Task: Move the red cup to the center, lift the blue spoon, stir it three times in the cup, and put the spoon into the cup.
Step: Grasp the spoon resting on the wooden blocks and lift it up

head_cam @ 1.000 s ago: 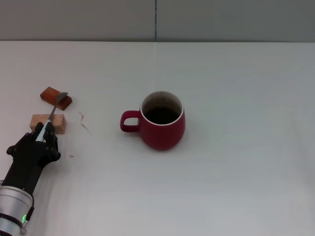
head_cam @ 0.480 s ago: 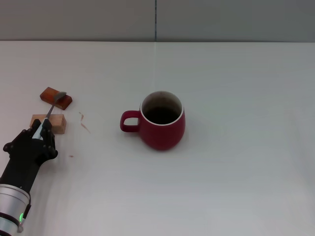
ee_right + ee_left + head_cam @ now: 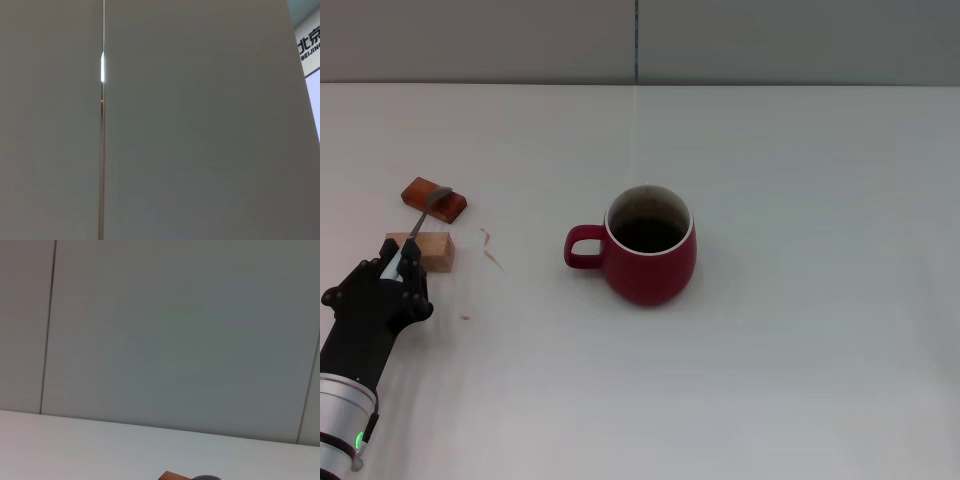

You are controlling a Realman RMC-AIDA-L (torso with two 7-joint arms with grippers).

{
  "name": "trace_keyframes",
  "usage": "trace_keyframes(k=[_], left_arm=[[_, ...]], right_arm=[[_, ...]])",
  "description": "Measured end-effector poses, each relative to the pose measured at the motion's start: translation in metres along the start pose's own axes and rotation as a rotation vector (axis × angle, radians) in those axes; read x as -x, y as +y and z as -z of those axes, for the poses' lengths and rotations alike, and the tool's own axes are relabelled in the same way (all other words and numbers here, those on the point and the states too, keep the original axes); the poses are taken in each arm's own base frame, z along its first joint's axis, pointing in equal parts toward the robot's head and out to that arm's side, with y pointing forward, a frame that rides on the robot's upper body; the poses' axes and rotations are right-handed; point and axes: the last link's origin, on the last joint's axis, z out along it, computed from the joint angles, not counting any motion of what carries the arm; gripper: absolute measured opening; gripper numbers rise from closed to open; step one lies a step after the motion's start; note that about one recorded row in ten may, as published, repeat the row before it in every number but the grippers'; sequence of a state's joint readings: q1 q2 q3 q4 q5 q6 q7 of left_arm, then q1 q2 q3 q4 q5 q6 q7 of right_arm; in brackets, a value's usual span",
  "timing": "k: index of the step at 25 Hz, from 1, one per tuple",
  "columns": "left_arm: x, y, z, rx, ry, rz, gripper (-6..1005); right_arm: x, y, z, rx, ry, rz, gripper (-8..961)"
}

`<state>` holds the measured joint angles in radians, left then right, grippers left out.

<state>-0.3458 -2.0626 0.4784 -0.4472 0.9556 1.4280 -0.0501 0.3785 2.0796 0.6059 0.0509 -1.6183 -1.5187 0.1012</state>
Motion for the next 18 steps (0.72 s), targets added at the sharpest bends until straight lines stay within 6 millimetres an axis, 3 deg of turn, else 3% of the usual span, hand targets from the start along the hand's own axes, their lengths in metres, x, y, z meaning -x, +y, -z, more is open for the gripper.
trace_keyframes(k=[18], left_arm=[[0.0077,-0.002,0.0051,0.022,-0.048,0.102,176]], right_arm=[[0.0013,0.0009,0.0013,0.002,-0.01,-0.005,685]])
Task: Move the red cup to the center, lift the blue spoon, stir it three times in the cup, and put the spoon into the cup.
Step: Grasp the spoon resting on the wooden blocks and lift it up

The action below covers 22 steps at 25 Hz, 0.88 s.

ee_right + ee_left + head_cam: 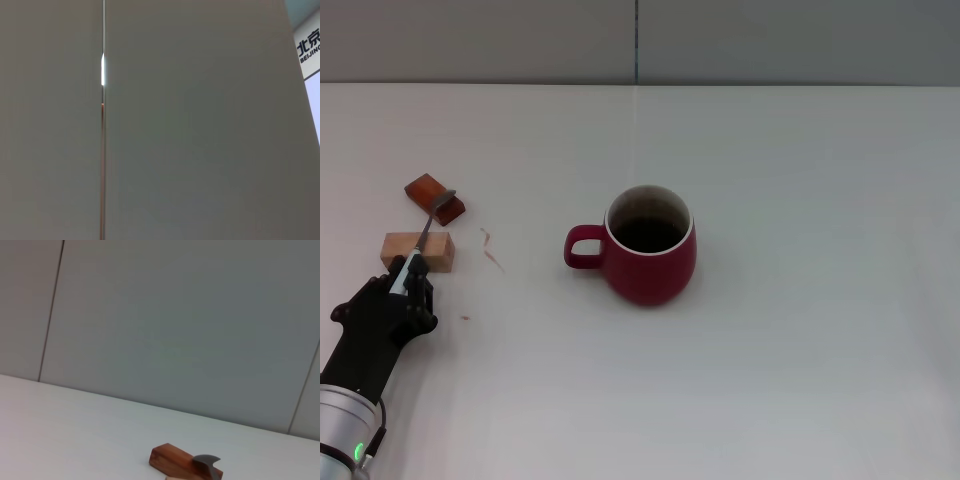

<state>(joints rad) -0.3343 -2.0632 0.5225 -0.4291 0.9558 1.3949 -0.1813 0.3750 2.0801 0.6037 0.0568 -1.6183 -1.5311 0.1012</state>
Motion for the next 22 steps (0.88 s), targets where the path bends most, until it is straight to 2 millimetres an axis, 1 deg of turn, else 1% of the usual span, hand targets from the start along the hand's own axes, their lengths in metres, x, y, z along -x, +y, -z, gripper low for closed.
trace_keyframes(k=[4,13,19,22], left_arm=[[0.001,0.002,0.0,0.018,-0.006,0.038,176],[-0.001,-0.005,0.001,0.015,0.003,0.082,177],[-0.001,-0.013,0.0,0.001,-0.002,0.042,177],[-0.002,-0.016,0.0,-0.004,-0.001,-0.013,177]], right_arm=[[-0.001,0.002,0.001,0.014,0.004,0.002,686],[-0.001,0.001,0.002,0.016,0.006,0.003,687],[-0.001,0.001,0.003,0.016,0.007,0.004,686],[-0.001,0.001,0.004,0.014,0.01,-0.003,686]])
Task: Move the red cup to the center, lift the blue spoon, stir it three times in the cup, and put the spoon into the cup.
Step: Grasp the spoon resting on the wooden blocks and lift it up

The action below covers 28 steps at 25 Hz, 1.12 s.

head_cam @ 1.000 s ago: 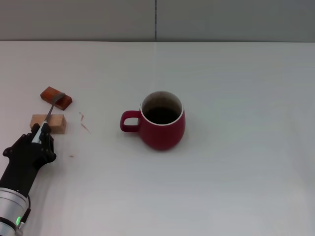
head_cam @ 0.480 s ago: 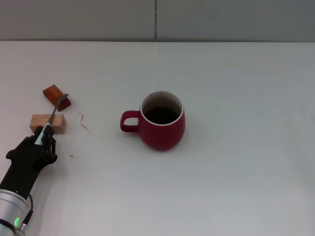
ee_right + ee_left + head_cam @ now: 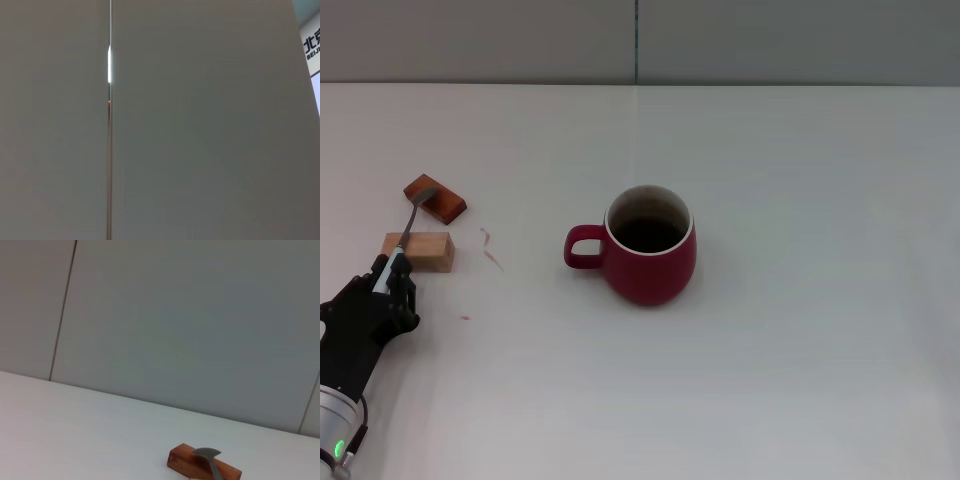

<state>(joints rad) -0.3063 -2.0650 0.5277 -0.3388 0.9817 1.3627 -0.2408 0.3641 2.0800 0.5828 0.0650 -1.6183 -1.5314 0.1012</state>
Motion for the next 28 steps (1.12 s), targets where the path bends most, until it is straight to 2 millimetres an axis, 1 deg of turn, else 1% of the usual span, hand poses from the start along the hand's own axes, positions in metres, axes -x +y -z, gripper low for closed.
trace_keyframes(k=[5,15,28], left_arm=[[-0.0001,0.0003,0.0006,0.004,0.002,-0.084,177],[0.001,0.0062,0.002,0.043,0.001,-0.174,177],[0.0045,0.0079,0.0041,0.045,-0.014,-0.288,176]], right_arm=[[-0.0005,-0.0005,0.0016,-0.003,0.003,-0.002,687],[-0.0009,0.0006,0.0028,-0.005,0.006,-0.011,686],[-0.0022,0.0026,0.0066,-0.009,0.012,-0.028,687]])
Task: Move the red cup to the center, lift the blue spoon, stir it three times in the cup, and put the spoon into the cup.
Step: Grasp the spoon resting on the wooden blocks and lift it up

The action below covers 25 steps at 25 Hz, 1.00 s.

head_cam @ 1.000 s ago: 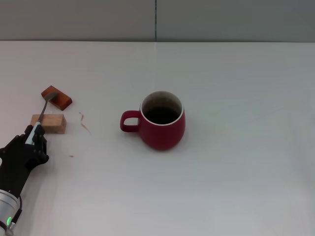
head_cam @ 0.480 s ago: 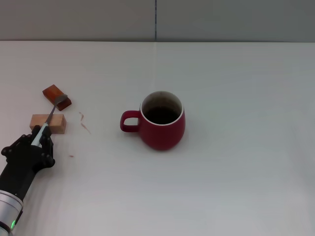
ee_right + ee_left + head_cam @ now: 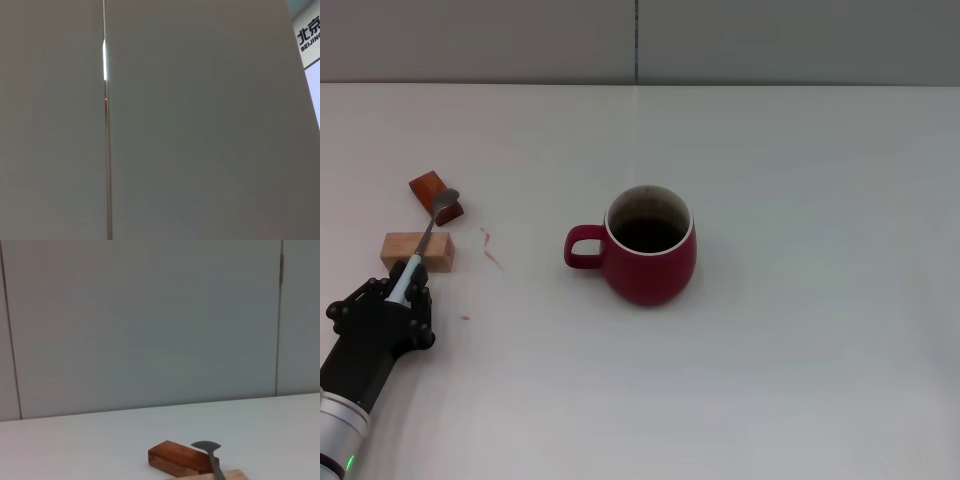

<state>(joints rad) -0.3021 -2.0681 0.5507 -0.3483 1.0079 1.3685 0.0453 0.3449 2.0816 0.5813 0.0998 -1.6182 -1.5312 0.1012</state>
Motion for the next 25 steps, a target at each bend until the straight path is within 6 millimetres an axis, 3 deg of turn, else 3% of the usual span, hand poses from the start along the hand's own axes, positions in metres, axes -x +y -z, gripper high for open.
trace_keyframes(k=[25], left_arm=[[-0.0041,0.0018,0.0023,-0.01,0.029,0.056,177]], right_arm=[[0.0013,-0.0028,0.0041,-0.005,-0.007,0.004,686]])
